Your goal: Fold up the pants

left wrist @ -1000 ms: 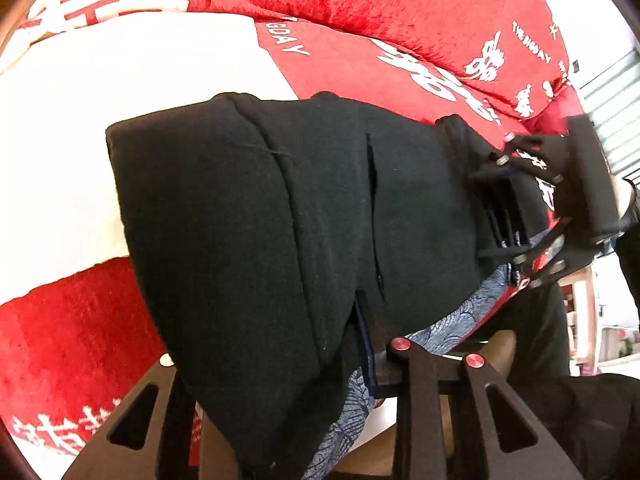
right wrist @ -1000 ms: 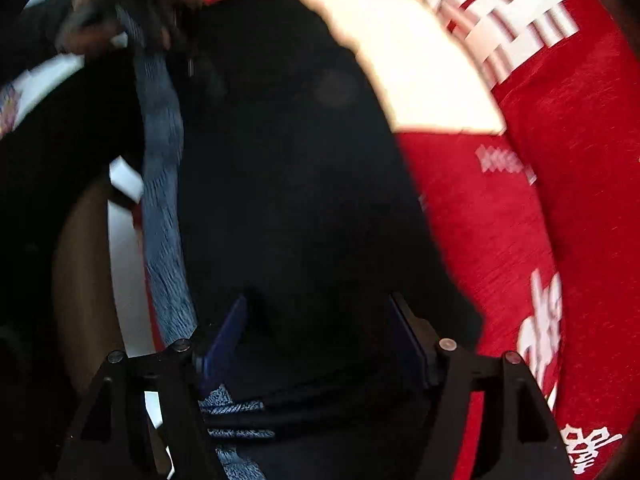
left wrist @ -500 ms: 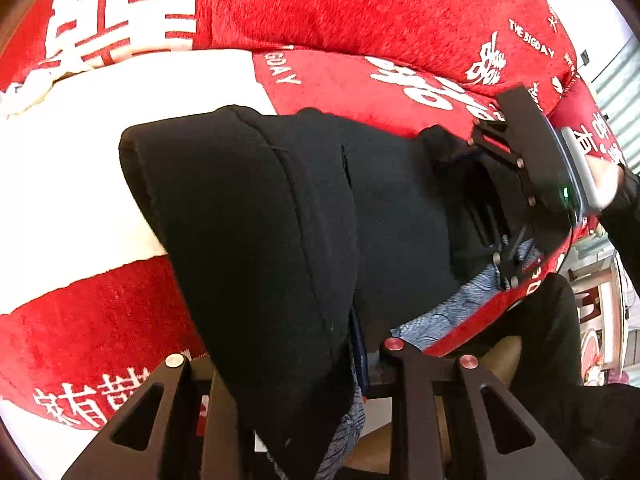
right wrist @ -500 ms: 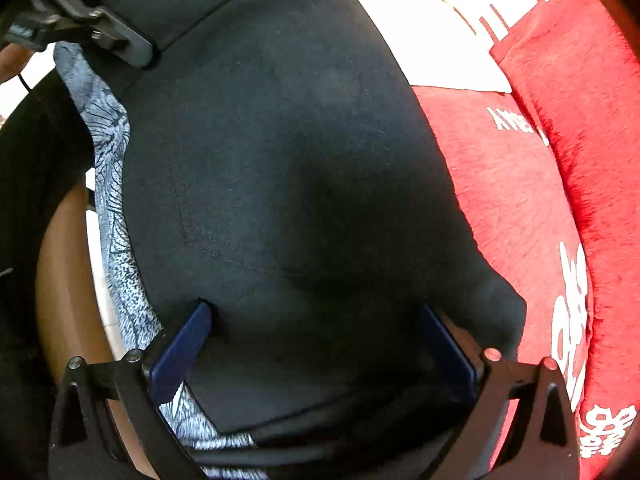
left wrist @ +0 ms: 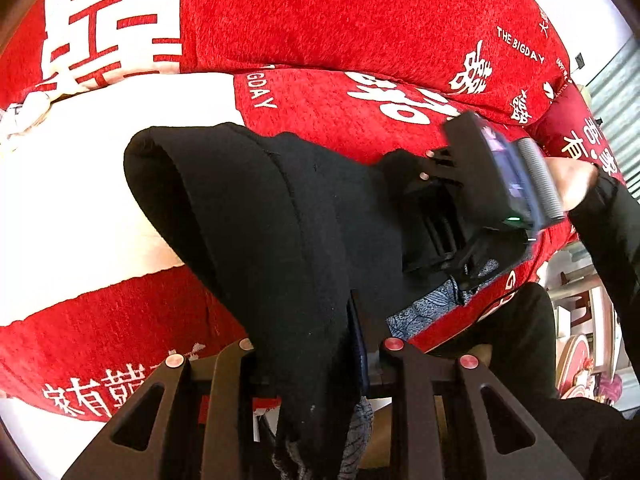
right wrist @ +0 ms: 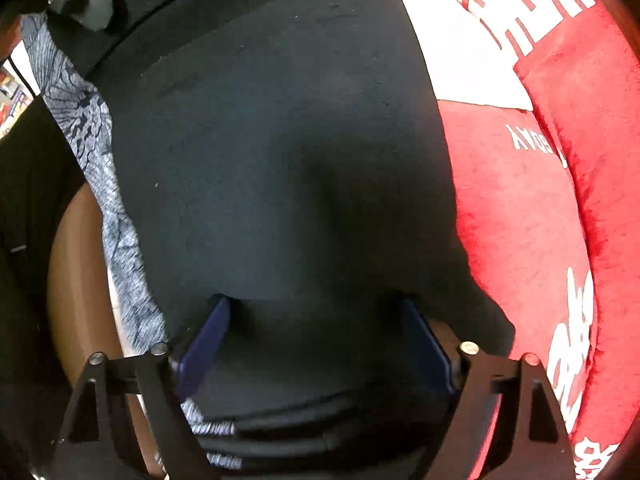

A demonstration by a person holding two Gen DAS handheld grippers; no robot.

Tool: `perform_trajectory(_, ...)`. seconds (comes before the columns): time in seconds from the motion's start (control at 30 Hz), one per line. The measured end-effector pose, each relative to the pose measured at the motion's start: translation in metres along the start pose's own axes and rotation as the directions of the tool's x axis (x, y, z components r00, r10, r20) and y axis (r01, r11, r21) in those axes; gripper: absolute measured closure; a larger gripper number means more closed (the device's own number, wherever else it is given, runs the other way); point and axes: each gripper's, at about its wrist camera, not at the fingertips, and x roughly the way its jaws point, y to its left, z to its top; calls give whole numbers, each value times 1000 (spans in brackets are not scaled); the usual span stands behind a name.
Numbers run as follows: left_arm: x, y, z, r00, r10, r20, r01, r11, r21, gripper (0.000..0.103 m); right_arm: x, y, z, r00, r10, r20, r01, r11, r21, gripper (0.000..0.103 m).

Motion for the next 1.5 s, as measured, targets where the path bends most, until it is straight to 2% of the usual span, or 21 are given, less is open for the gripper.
perform_trajectory(0.07,1,-3,2,1000,13,-7,-13,1000,1,77,-14,8,-8,999,28,19,-28,999,-31,27)
perform_trajectory(0.1,2,-5,3,1000,17,-10,-17,1000,-2,77,-12,13,-14,999,37,1,-37,998,-51,27)
perform_trajectory(0.17,4,-12,7,1000,25,-16,-25,1000,-12,79,9,22,-20,997,-25,-75,17,995,-97,26)
perform_trajectory(0.23,4,-17,10,999,31,-21,-31,999,-8,79,11,25,-21,998,-56,-27,53,993,-101,20)
perform_trajectory(0.37,-6,-36,13,999,39,-13,-38,999,33,80,-3,22,-27,997,-71,-17,69,994,-81,22)
perform_trajectory(0.47,-14,-52,18,1000,29,-6,-28,999,46,80,-43,17,-48,989,-104,102,107,994,-18,22)
perform_trajectory(0.57,-21,-81,29,1000,9,2,-9,997,82,82,-86,14,-85,963,-169,210,144,981,129,22)
perform_trajectory(0.67,-23,-117,42,1000,-13,6,13,991,131,83,-116,7,-135,924,-288,251,220,939,265,22)
perform_trajectory(0.77,-18,-160,58,999,-35,-8,36,981,188,83,-124,2,-177,899,-380,216,282,882,378,22)
perform_trajectory(0.87,-2,-205,74,998,-56,-33,63,965,253,83,-128,11,-228,885,-431,179,301,820,487,22)
perform_trajectory(1.0,30,-262,90,994,-69,-83,92,944,318,83,-131,21,-280,874,-455,168,279,755,594,22)
perform_trajectory(1.03,40,-275,93,993,-67,-101,97,939,331,83,-132,13,-285,875,-456,164,274,745,609,22)
perform_trajectory(1.13,83,-309,96,985,-45,-164,102,927,360,83,-127,26,-309,877,-457,148,251,699,669,22)
perform_trajectory(1.27,151,-324,99,972,25,-234,58,938,340,83,-118,34,-333,880,-456,131,227,649,726,22)
perform_trajectory(1.33,174,-320,99,965,39,-260,42,953,299,83,-119,38,-337,877,-462,131,216,623,751,22)
perform_trajectory(1.4,189,-315,97,960,37,-277,39,964,262,79,-121,43,-346,871,-473,133,205,596,777,21)
perform_trajectory(1.43,190,-317,97,963,37,-268,33,967,252,73,-123,45,-349,868,-477,135,199,585,787,21)
perform_trajectory(1.5,181,-323,94,969,5,-246,61,964,258,46,-126,48,-355,865,-481,145,172,554,815,21)
